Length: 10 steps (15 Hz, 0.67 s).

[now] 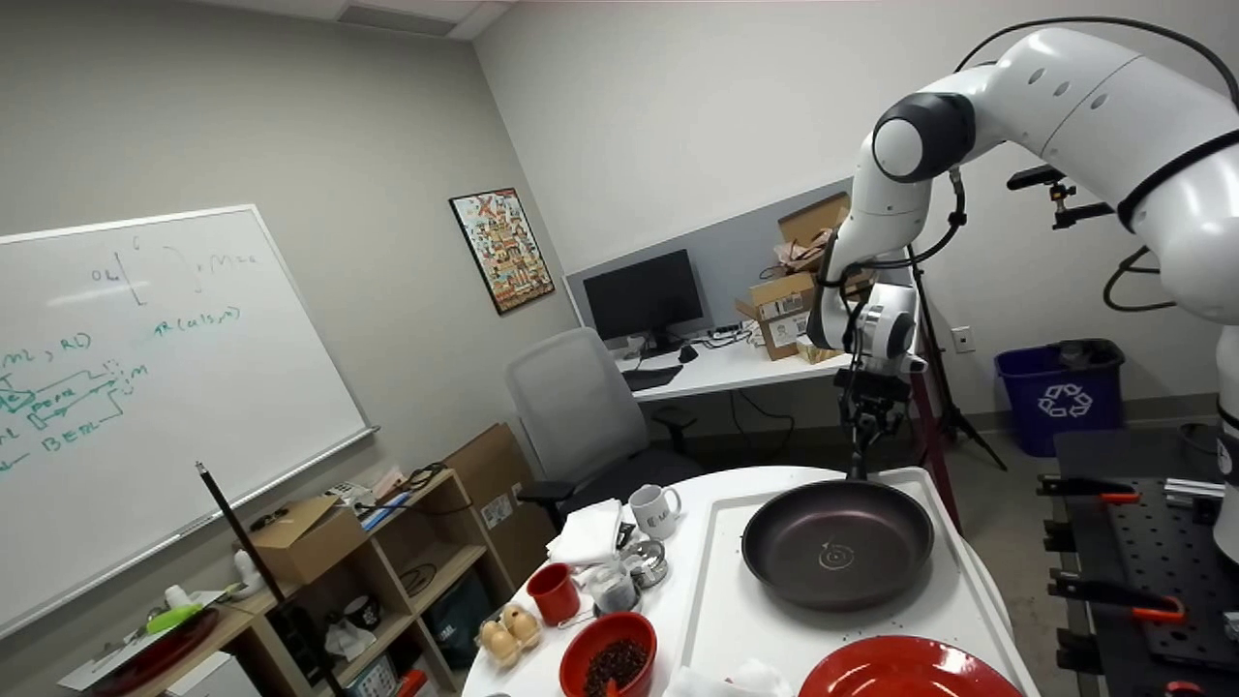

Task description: Twist the pan handle 90 degrees

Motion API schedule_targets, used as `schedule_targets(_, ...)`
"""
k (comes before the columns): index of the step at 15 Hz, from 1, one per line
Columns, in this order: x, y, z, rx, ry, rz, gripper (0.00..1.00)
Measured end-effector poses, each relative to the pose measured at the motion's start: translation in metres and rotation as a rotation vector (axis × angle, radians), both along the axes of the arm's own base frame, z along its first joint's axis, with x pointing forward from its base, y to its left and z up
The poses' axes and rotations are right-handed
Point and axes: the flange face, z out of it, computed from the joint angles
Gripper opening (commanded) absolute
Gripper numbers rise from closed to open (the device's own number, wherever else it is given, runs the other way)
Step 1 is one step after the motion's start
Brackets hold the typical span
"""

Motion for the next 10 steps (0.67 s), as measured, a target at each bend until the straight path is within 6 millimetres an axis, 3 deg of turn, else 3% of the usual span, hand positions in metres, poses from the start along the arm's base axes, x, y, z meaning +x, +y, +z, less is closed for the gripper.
schedule_targets(10, 0.0074, -0.0088, -0.0046, 0.091, -0.052, -0.066, 0.08)
